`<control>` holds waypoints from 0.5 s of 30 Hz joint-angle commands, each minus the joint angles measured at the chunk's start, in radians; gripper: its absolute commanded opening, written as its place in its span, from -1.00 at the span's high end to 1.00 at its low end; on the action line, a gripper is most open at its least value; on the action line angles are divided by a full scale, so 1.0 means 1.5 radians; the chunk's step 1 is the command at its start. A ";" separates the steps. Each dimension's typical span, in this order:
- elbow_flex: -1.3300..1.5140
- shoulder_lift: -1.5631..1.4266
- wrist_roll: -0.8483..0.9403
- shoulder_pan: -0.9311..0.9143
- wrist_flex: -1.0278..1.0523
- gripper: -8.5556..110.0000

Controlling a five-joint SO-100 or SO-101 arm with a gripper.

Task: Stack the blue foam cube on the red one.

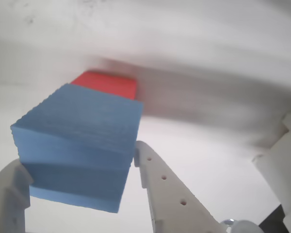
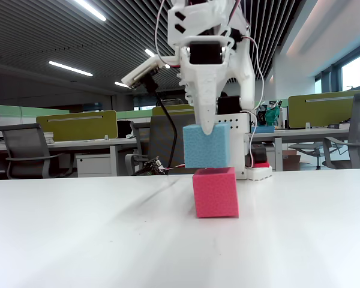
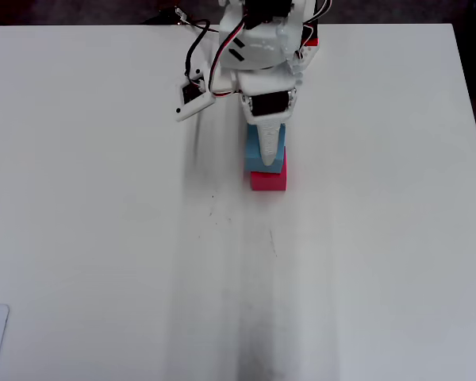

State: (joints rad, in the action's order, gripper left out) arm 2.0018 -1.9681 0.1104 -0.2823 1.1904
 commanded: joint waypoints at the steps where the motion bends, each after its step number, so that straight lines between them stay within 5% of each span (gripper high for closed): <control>1: 0.014 -0.025 0.005 -0.001 -0.027 0.46; 15: 0.002 -0.038 -0.002 -0.007 -0.028 0.39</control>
State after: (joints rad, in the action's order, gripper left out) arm 2.0571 -1.9880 0.1104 -0.2915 1.1413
